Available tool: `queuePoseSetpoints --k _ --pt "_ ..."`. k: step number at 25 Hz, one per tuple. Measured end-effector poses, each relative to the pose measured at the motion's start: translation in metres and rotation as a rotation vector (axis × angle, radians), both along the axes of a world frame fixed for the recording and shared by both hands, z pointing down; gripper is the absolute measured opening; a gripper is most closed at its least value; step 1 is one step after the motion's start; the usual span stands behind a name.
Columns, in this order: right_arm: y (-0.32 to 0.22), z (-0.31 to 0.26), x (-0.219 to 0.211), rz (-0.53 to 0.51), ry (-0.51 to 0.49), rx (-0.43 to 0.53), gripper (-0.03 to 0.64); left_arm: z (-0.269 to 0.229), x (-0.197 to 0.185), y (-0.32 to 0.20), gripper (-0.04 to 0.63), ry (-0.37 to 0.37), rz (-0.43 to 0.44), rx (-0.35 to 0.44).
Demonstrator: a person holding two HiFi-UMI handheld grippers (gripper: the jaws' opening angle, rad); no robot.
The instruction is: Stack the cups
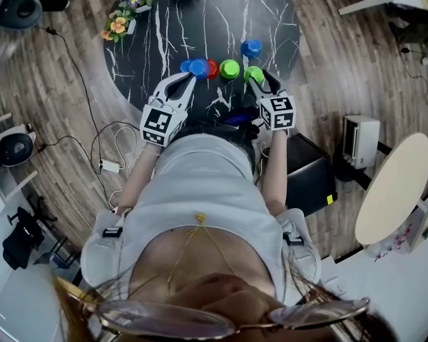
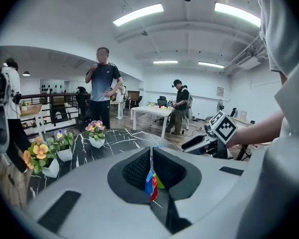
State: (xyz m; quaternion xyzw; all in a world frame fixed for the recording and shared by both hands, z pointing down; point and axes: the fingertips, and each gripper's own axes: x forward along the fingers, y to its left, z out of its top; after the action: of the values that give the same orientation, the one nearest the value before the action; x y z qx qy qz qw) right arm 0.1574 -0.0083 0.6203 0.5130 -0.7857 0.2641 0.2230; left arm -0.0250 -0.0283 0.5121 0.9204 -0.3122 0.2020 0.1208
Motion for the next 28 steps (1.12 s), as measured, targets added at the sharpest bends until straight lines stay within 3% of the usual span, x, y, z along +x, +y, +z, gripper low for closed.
queuePoseSetpoints --k 4,12,28 --pt "0.000 0.005 0.008 -0.023 0.051 -0.017 0.201 0.003 0.000 0.007 0.038 -0.011 0.006 -0.019" --pt "0.000 0.035 0.007 -0.042 0.050 -0.035 0.248 0.001 0.001 0.013 0.038 0.001 -0.002 -0.041" --pt "0.001 0.065 0.008 -0.091 0.171 -0.062 0.232 0.008 -0.005 0.014 0.038 -0.009 -0.017 -0.053"
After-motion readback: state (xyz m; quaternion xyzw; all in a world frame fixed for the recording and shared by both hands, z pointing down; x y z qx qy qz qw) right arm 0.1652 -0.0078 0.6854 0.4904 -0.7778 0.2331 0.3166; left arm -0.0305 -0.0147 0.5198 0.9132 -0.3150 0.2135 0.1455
